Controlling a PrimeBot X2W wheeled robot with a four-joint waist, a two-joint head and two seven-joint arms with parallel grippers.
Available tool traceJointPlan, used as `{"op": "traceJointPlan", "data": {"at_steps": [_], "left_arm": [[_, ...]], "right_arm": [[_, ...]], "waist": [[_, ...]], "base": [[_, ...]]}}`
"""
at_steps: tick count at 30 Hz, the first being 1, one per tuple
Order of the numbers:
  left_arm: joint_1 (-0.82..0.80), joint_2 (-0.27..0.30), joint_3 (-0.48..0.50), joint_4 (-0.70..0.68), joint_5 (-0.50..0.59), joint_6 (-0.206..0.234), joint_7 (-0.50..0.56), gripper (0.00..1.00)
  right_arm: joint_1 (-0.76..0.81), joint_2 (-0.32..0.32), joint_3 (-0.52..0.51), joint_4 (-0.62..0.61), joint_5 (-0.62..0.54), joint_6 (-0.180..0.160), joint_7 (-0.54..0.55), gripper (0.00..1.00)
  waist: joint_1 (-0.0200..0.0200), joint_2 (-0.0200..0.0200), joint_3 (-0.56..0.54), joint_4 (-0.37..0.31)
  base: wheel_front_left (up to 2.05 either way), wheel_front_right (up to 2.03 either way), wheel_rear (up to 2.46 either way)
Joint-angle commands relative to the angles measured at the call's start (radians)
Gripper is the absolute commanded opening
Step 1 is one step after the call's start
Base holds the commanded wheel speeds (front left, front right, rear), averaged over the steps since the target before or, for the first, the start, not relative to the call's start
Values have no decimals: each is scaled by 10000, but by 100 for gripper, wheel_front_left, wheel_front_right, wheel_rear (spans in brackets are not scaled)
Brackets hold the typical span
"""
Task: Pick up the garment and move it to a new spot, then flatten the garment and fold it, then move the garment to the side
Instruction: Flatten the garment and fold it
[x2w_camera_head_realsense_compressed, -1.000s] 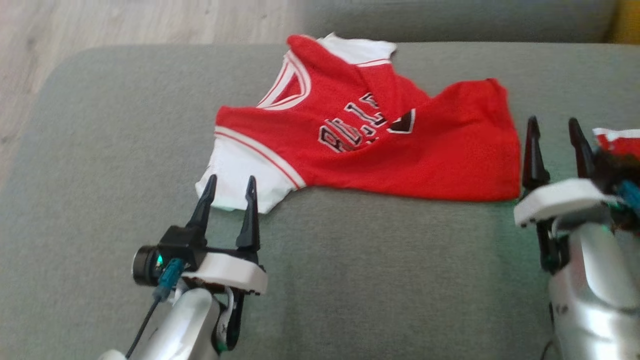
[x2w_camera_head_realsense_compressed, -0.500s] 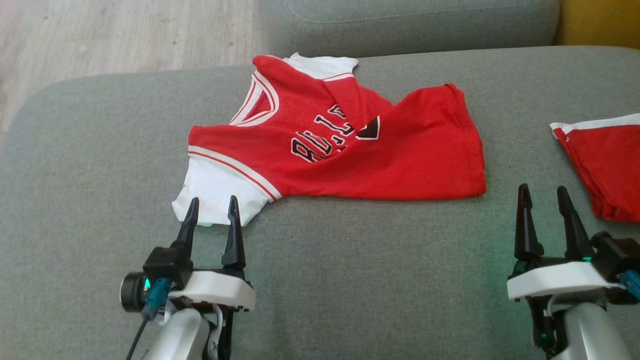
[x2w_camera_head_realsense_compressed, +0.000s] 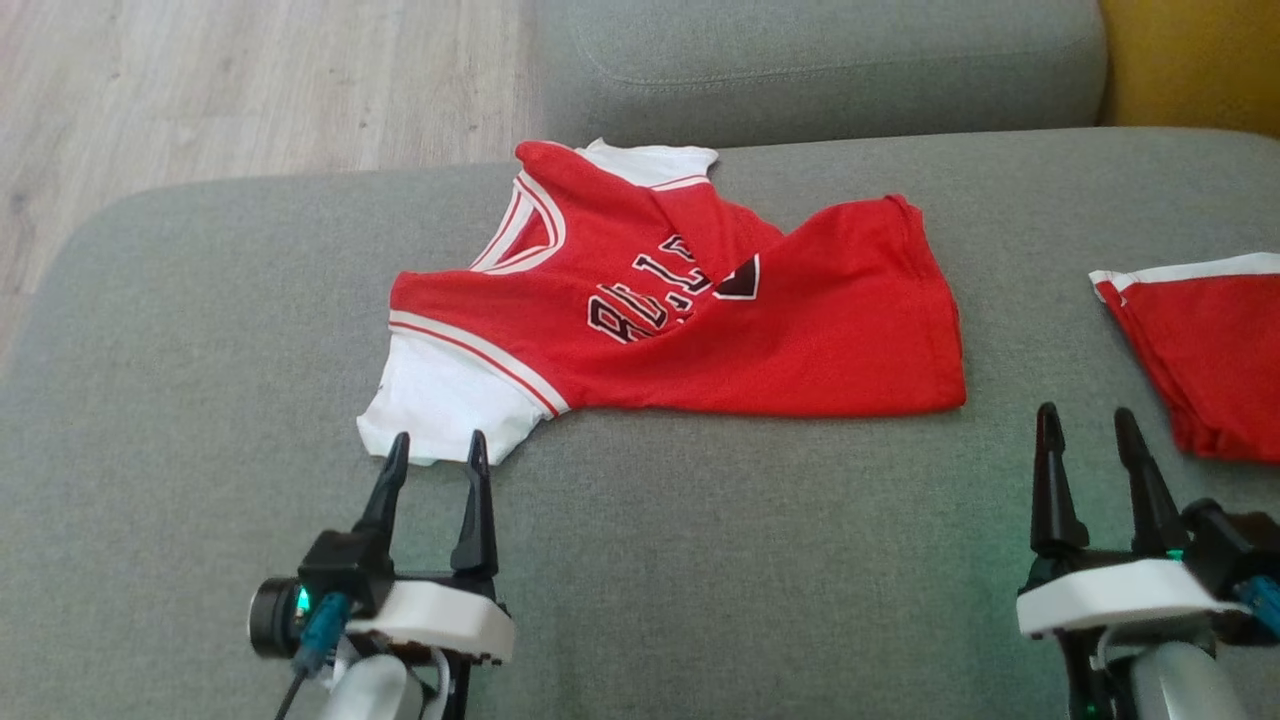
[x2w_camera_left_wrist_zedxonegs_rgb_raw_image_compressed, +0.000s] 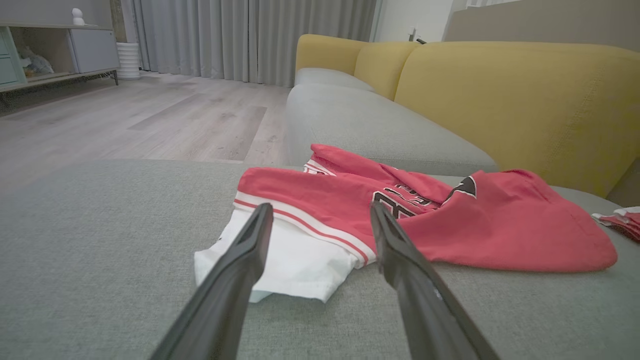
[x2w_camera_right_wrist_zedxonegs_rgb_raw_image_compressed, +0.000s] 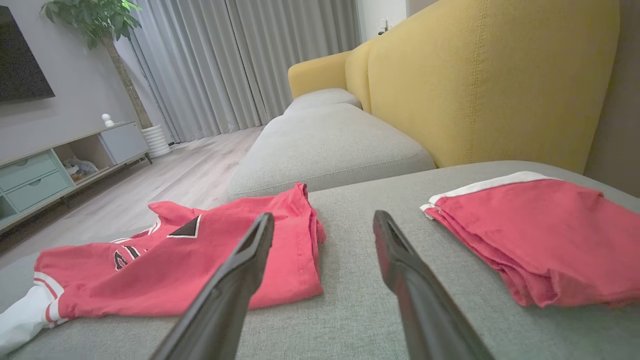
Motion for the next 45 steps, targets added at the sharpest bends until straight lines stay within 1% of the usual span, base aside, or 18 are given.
{"op": "traceJointPlan", "data": {"at_steps": [1, 4, 10, 15, 19, 23, 30, 31, 32, 33, 39, 44, 45], "left_arm": [[-233, -19, 402, -323, 121, -8, -97, 100], [-150, -58, 401, -376, 218, -43, -97, 100], [-281, -110, 421, -460, 345, -111, -97, 100], [-530, -150, 329, -378, 424, -170, -97, 100], [-717, -173, 261, -271, 472, -211, -97, 100], [-848, -192, 233, -205, 491, -216, -97, 100], [-998, -208, 226, -130, 549, -236, -97, 100], [-995, -209, 239, -122, 547, -234, -97, 100], [-987, -211, 252, -116, 546, -229, -97, 100], [-977, -212, 268, -109, 545, -222, -97, 100], [-876, -157, 546, -1, 495, -163, -97, 100], [-800, -62, 850, 150, 442, -139, -97, 100], [-800, -62, 850, 150, 442, -139, -97, 100]], "right_arm": [[-230, -40, 248, -277, -37, -7, -134, 100], [-243, -40, 266, -77, -60, -7, -107, 100], [-958, -40, 304, 884, 28, -7, 539, 100], [-1961, -40, 279, 2187, 314, -7, 971, 100], [-2777, -40, 104, 3358, 390, -7, 1110, 100], [-3395, -40, -258, 4432, 236, -7, 1032, 100], [-4065, -39, -929, 6032, -414, -7, 834, 100], [-4125, -39, -936, 6236, -419, -7, 813, 91], [-4183, -39, -907, 6415, -409, -7, 776, 22], [-4239, -39, -873, 6560, -420, -7, 704, 0], [-4329, -39, -975, 6979, -573, -7, 227, 0], [-3996, -49, -1658, 6546, -1154, -7, 33, 0], [-3996, -49, -1658, 6546, -1154, -7, 33, 0]], "waist": [[0, -1, -38, 0], [0, -1, 1, 38], [0, -1, 316, 194], [0, -1, 675, 470], [0, -1, 953, 751], [0, -1, 1120, 1041], [0, -1, 1320, 1380], [0, -1, 1315, 1396], [0, -1, 1312, 1402], [0, -1, 1301, 1396], [0, -1, 990, 1124], [0, -1, 673, 739], [0, -1, 673, 739]], "base": [[0, 0, 0], [0, 0, 0], [0, 0, 0], [0, 0, 0], [0, 0, 0], [0, 0, 0], [0, 0, 0], [0, 0, 0], [0, 0, 0], [0, 0, 0], [0, 0, 0], [0, 0, 0], [0, 0, 0]]}}
